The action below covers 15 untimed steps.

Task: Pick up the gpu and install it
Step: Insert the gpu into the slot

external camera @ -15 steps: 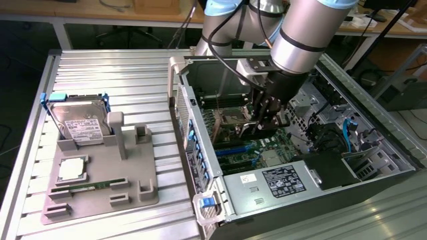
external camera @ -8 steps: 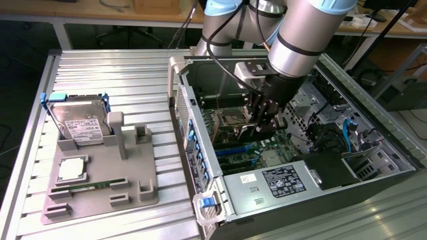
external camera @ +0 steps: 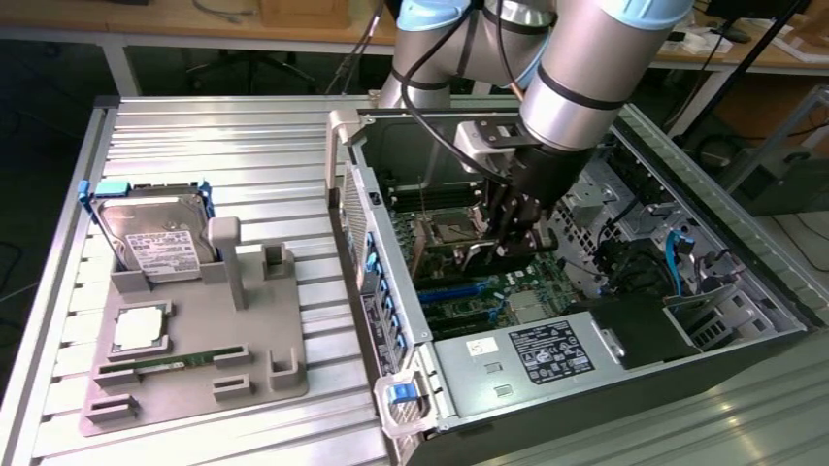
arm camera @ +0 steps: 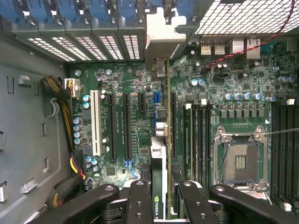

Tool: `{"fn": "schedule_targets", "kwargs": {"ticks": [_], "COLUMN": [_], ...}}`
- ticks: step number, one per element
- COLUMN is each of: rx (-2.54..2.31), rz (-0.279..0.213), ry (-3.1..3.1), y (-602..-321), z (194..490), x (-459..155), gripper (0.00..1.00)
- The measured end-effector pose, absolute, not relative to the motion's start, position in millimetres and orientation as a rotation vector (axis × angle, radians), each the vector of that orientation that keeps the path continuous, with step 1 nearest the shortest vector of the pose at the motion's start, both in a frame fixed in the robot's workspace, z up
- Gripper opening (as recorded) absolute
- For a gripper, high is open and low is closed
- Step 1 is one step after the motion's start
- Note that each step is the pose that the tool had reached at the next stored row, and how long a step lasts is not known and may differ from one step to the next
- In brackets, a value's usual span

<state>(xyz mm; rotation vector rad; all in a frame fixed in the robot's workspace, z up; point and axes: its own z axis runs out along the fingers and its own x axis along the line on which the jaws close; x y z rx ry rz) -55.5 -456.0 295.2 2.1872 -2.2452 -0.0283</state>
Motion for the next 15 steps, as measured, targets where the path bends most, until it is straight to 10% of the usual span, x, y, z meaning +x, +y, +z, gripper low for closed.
{"fn": "schedule_targets", "kwargs": {"ticks": [15], "rx": [2.187], "rz": [-0.028], "ry": [-2.245], "y": [-456.0], "z": [287.9], "x": [-65.6], "gripper": [0.27]}}
